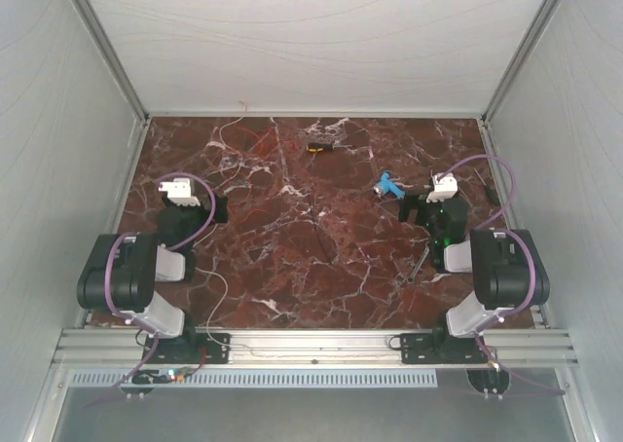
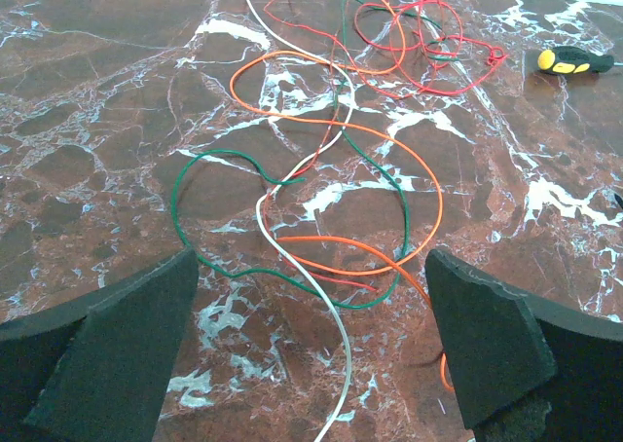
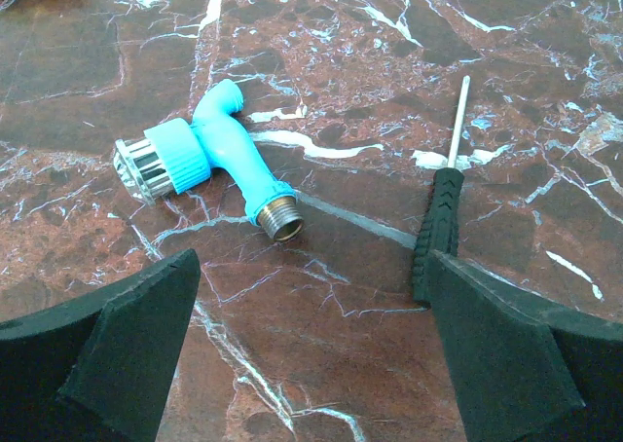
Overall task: Zip-tie the wires
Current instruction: Pick up the ribbon at the center of the board.
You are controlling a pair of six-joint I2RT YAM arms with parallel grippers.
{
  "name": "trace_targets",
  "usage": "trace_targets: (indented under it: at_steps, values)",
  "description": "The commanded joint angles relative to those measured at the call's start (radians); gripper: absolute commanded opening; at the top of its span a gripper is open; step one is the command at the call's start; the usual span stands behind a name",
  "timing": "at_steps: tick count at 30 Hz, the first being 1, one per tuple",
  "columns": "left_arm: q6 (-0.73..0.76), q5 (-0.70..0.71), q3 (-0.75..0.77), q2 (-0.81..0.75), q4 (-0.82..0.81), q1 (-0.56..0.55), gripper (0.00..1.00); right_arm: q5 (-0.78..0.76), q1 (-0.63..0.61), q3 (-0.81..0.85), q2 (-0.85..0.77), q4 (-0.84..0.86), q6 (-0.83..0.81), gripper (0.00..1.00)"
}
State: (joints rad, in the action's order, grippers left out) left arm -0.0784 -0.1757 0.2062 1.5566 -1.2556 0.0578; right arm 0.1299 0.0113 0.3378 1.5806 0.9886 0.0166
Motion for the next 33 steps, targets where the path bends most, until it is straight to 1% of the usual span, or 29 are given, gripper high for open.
trace_targets:
  at_steps: [1,23,24,25,26,27,28,30,32,33]
  values:
    - [0.016,-0.001,0.027,-0.004,-0.057,-0.001,1.0,-0.011,-0.004,0.001,-0.007,0.031,-0.006,0.98]
    - [0.015,-0.004,0.028,-0.003,-0.055,0.001,1.0,-0.027,-0.01,-0.002,-0.01,0.039,-0.011,0.98]
    - [0.018,0.003,0.029,-0.004,-0.054,-0.003,1.0,-0.045,-0.019,-0.007,-0.012,0.042,-0.015,0.98]
    - [0.017,0.039,0.028,-0.008,-0.053,-0.014,1.0,-0.062,-0.027,-0.012,-0.015,0.05,-0.021,0.98]
    - [0.017,0.138,0.033,-0.019,-0.039,-0.044,1.0,-0.076,-0.038,-0.016,-0.023,0.057,-0.029,0.98]
    - [0.016,0.265,0.042,-0.047,-0.004,-0.076,1.0,-0.091,-0.047,-0.02,-0.039,0.05,-0.033,0.98]
    - [0.017,0.35,0.056,-0.088,0.059,-0.099,1.0,-0.121,-0.054,-0.024,-0.064,0.034,-0.031,0.98]
    - [0.01,0.356,0.099,-0.188,0.219,-0.108,1.0,-0.158,-0.076,0.01,-0.156,-0.126,-0.045,0.98]
    - [-0.077,0.399,0.152,-0.28,0.38,-0.109,1.0,-0.169,-0.098,0.088,-0.259,-0.302,-0.036,0.98]
    - [-0.128,0.397,0.188,-0.318,0.49,-0.109,1.0,-0.17,-0.11,0.124,-0.302,-0.376,-0.024,0.98]
